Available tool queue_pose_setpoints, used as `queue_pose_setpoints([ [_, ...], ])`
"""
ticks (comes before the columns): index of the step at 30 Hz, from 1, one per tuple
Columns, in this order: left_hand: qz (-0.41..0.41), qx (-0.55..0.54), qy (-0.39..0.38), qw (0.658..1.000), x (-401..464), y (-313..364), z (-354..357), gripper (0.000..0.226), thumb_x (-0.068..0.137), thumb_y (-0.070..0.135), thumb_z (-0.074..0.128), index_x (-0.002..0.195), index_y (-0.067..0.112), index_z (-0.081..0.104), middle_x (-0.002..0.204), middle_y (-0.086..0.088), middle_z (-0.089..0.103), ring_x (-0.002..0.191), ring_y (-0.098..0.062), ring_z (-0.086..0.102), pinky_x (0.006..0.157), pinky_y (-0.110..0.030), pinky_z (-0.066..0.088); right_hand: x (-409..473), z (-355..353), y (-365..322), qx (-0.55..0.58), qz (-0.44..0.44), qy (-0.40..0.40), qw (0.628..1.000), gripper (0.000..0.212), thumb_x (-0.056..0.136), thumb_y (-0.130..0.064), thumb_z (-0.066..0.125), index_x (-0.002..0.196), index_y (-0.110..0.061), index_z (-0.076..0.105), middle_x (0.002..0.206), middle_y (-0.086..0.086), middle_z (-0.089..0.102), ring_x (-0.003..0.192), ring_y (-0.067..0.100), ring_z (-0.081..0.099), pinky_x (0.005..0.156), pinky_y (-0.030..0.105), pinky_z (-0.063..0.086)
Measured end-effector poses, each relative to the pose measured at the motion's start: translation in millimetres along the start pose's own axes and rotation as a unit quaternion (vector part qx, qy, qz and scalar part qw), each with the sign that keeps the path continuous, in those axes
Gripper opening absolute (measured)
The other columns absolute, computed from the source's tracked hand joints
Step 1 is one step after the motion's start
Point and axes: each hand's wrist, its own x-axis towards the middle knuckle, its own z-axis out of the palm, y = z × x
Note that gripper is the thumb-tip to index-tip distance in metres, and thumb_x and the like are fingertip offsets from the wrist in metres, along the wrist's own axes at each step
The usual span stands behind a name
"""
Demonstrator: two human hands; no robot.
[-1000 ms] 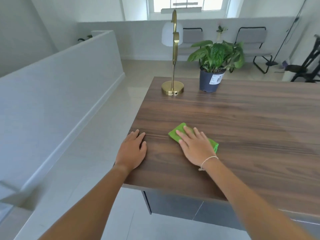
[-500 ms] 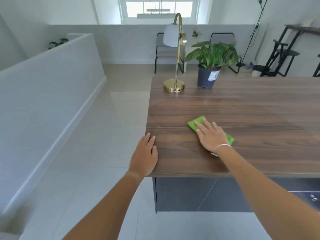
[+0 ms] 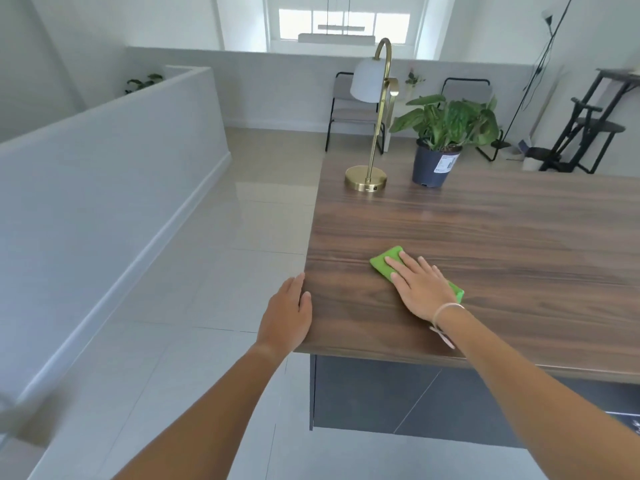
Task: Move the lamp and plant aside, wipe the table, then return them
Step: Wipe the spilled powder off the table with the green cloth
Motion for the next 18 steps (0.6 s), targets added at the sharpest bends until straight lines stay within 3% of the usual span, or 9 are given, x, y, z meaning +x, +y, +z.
queue_pose_setpoints([
  [2,-0.007,0.007,0.019,1.000,2,6,4,0.045,0.096,0.026,0.029,0.140,0.018,0.034,0.144,-0.001,0.043,0.128,-0.022,0.042,0.108,-0.039,0.036,20,4,-17,0.000,0.008,-0.004,1.000,0.047,0.097,-0.040,0.018,0.144,-0.037,0.016,0.159,-0.006,0.007,0.145,0.029,0.007,0.118,0.044,0.006],
  [5,-0.016,0.035,0.055,0.998,4,23,10,0.046,0.097,0.025,0.030,0.141,0.015,0.033,0.147,-0.004,0.037,0.131,-0.025,0.037,0.110,-0.038,0.032,20,7,-41,0.023,-0.059,-0.051,0.997,0.049,0.098,-0.040,0.016,0.146,-0.033,0.013,0.159,-0.004,0.002,0.146,0.028,0.002,0.118,0.042,0.002],
  [8,-0.007,0.063,0.096,0.993,10,51,15,0.046,0.097,0.022,0.032,0.142,0.012,0.033,0.151,-0.009,0.032,0.136,-0.027,0.031,0.112,-0.034,0.023,10,-13,-19,0.189,-0.097,-0.089,0.973,0.047,0.099,-0.037,0.019,0.145,-0.030,0.020,0.158,-0.006,0.006,0.146,0.017,0.003,0.117,0.038,0.001],
  [10,0.004,0.080,0.119,0.990,16,70,24,0.046,0.096,0.021,0.034,0.141,0.011,0.034,0.150,-0.013,0.033,0.137,-0.029,0.030,0.114,-0.035,0.020,14,-28,21,0.253,-0.066,-0.045,0.964,0.046,0.099,-0.035,0.025,0.144,-0.028,0.028,0.157,-0.005,0.013,0.145,0.013,0.008,0.117,0.037,0.006],
  [13,0.004,0.146,0.117,0.982,24,98,51,0.048,0.095,0.027,0.030,0.141,0.013,0.033,0.152,-0.014,0.030,0.140,-0.030,0.026,0.116,-0.041,0.016,21,-35,90,0.128,-0.009,0.006,0.992,0.046,0.097,-0.034,0.031,0.142,-0.025,0.031,0.156,0.002,0.020,0.145,0.024,0.014,0.118,0.041,0.009],
  [16,-0.005,0.218,0.077,0.973,34,125,86,0.061,0.090,0.041,0.015,0.144,0.015,0.028,0.155,-0.013,0.024,0.143,-0.031,0.019,0.117,-0.043,0.008,25,-27,123,0.019,-0.026,0.013,0.999,0.049,0.096,-0.042,0.028,0.143,-0.029,0.026,0.157,-0.001,0.019,0.144,0.027,0.013,0.118,0.042,0.009],
  [18,-0.040,0.251,0.037,0.966,42,138,108,0.064,0.091,0.046,0.017,0.146,0.012,0.018,0.157,-0.016,0.014,0.145,-0.033,0.011,0.118,-0.044,0.003,28,-22,129,-0.006,-0.043,0.020,0.999,0.050,0.096,-0.044,0.026,0.144,-0.031,0.023,0.157,-0.002,0.017,0.145,0.028,0.012,0.118,0.043,0.009],
])
